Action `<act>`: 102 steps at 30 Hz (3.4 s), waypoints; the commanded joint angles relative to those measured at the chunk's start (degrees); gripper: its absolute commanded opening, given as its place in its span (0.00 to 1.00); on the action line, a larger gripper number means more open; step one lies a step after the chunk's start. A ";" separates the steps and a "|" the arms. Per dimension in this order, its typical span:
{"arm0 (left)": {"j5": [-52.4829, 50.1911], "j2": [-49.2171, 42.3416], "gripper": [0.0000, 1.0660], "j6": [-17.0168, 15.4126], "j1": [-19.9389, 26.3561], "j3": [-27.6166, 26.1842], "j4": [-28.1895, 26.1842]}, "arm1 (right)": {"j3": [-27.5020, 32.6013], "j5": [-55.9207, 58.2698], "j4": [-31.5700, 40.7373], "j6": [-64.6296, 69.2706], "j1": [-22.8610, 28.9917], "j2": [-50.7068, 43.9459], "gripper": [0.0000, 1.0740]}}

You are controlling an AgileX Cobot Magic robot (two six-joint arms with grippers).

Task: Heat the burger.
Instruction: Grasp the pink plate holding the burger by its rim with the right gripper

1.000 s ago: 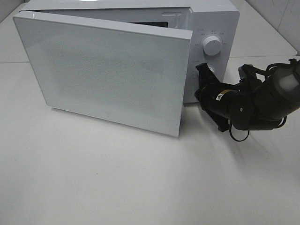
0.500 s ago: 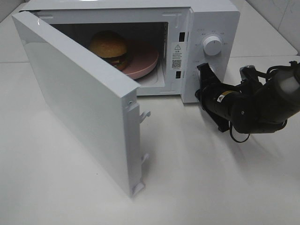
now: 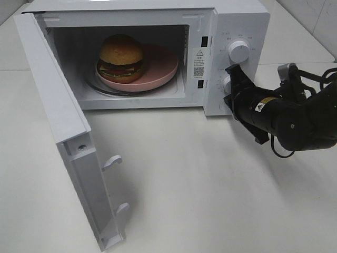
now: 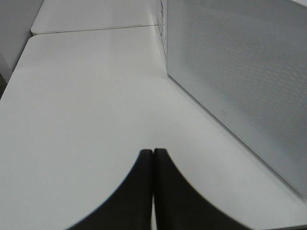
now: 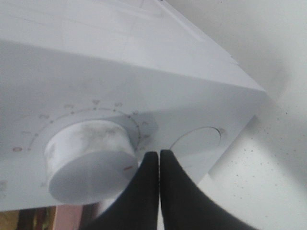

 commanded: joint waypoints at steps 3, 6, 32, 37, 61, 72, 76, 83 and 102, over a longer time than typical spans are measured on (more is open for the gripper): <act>-0.69 -0.34 0.00 0.17 0.06 0.06 -0.17 | 0.11 9.57 -1.83 -14.15 -0.29 -3.90 0.01; -0.69 -0.34 0.00 0.17 0.06 0.06 -0.17 | 0.11 14.84 -2.41 -22.12 -0.29 -5.90 0.01; -0.69 -0.57 0.00 0.17 0.06 0.06 -0.17 | -6.65 65.09 -3.90 -69.79 -0.29 -15.76 0.07; -0.69 -0.57 0.00 0.17 0.06 0.06 -0.17 | -11.06 75.29 -2.75 -69.84 -0.23 -15.76 0.08; -0.69 -0.57 0.00 0.17 0.06 0.06 -0.17 | -15.70 78.72 17.53 -94.65 0.17 -15.70 0.52; -0.69 -0.57 0.00 0.17 0.06 0.06 -0.17 | -23.89 77.69 9.40 -94.77 9.40 -11.23 0.53; -0.69 -0.57 0.00 0.17 0.06 0.06 -0.17 | -26.81 77.69 5.33 -93.62 11.57 -9.17 0.53; -0.69 -0.57 0.00 0.17 0.06 0.06 -0.17 | -33.69 77.69 -5.04 -91.96 16.44 -4.53 0.53; -0.69 -0.57 0.00 0.17 0.06 0.06 -0.17 | -45.66 76.15 -20.51 -90.93 19.94 2.58 0.53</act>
